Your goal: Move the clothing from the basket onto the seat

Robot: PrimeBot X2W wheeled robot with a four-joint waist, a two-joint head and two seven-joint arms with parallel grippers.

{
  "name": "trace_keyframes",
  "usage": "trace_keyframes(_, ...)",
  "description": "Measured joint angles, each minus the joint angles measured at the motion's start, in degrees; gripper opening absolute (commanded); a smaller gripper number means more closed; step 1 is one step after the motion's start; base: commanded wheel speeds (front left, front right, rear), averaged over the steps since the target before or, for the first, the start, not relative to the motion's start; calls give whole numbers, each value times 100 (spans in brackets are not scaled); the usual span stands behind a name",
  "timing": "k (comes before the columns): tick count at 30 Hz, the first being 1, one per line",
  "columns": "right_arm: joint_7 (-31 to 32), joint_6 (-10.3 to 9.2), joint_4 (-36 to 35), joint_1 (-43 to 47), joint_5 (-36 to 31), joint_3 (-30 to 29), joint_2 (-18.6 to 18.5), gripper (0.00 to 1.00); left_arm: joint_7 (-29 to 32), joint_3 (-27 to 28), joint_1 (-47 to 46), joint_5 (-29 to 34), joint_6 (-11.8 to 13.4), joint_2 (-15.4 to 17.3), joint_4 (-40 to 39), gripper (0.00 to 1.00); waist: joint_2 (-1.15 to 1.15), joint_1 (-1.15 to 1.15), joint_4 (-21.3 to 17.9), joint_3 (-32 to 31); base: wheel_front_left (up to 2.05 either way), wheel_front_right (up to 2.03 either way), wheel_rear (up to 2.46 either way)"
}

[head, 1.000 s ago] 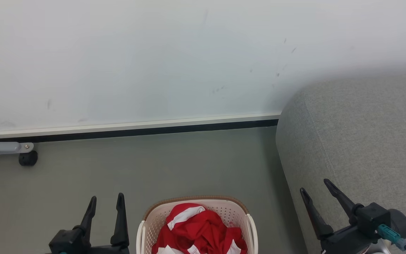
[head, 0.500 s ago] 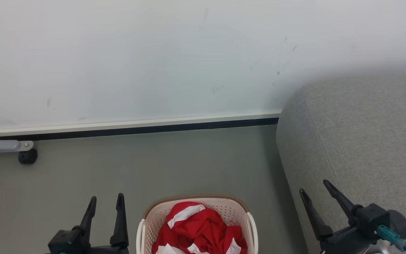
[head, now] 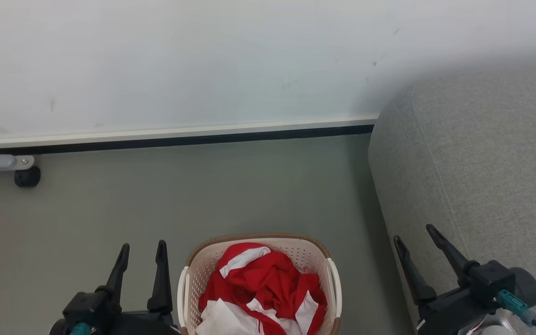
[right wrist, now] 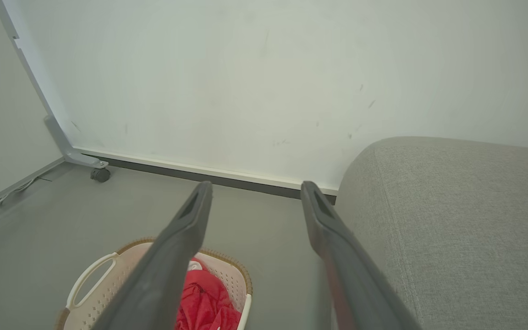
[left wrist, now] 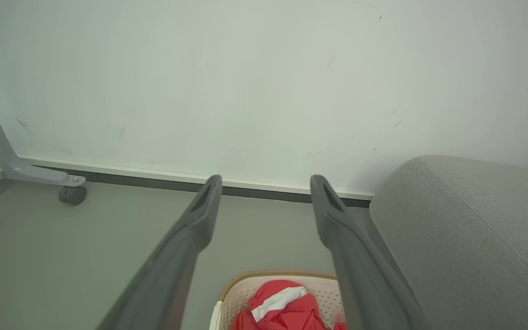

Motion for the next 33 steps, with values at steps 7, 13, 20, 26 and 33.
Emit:
trace_keyframes(7, -1, -83, -156, -326, -97, -71, 34, 100, 0, -33, -314, 41, -3, -22, -87, 100, 0, 0, 12, 394, 0, 0, 0)
trace_keyframes(13, -3, -185, -241, -606, -196, -137, 71, 100, 1, -97, -764, 63, -45, -57, -127, 100, 0, 1, 27, 839, 0, 0, 0)
trace_keyframes(20, -25, -236, -370, -1017, -282, -199, 96, 100, 68, -253, -1313, 113, -94, -98, -134, 100, 1, 1, 60, 1388, 0, 0, 0)
trace_keyframes(26, -26, -281, -519, -1492, -404, -275, 98, 100, 218, -374, -1739, 257, -103, -126, -89, 100, 1, 1, 95, 1866, 0, 0, 0)
trace_keyframes(33, -42, -335, -766, -2041, -509, -364, 164, 100, 524, -632, -2411, 405, -200, -151, 47, 100, 1, 1, 115, 2431, 0, 0, 0)
